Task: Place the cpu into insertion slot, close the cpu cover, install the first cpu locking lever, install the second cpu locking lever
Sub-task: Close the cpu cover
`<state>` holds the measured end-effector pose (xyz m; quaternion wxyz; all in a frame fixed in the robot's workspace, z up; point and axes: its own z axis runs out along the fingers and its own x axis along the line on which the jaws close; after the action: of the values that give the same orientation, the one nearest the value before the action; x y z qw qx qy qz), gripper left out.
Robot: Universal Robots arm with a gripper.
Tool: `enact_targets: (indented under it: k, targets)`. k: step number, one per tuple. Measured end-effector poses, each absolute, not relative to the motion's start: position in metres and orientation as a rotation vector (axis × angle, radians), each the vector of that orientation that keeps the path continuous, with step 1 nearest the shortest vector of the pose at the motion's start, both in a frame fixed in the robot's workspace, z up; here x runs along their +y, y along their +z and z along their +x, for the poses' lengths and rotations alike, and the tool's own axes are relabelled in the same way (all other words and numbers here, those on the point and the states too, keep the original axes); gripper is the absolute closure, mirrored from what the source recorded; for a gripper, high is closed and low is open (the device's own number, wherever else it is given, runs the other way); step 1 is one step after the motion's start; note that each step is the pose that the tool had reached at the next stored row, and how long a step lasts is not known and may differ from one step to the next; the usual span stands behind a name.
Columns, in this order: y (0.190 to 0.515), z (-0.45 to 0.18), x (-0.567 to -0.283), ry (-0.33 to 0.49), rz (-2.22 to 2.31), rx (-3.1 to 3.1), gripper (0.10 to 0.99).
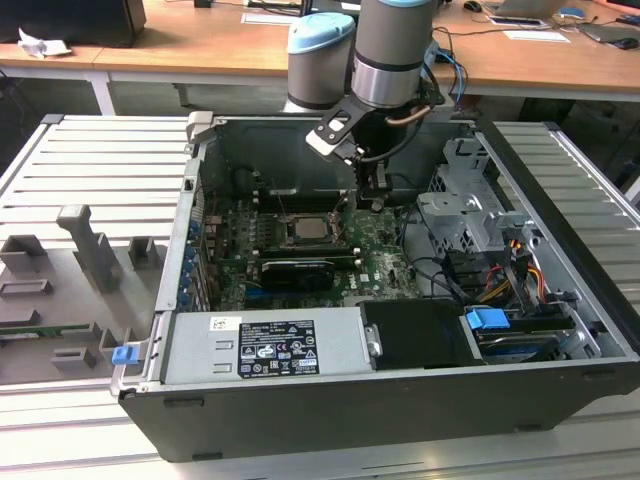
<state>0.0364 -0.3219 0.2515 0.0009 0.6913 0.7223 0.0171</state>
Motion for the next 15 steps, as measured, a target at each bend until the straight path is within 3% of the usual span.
enact_targets:
  k: [15]
  targets:
    - [0.2514, 0.0281, -0.3219, 0.054, 2.171, 2.268, 0.980]
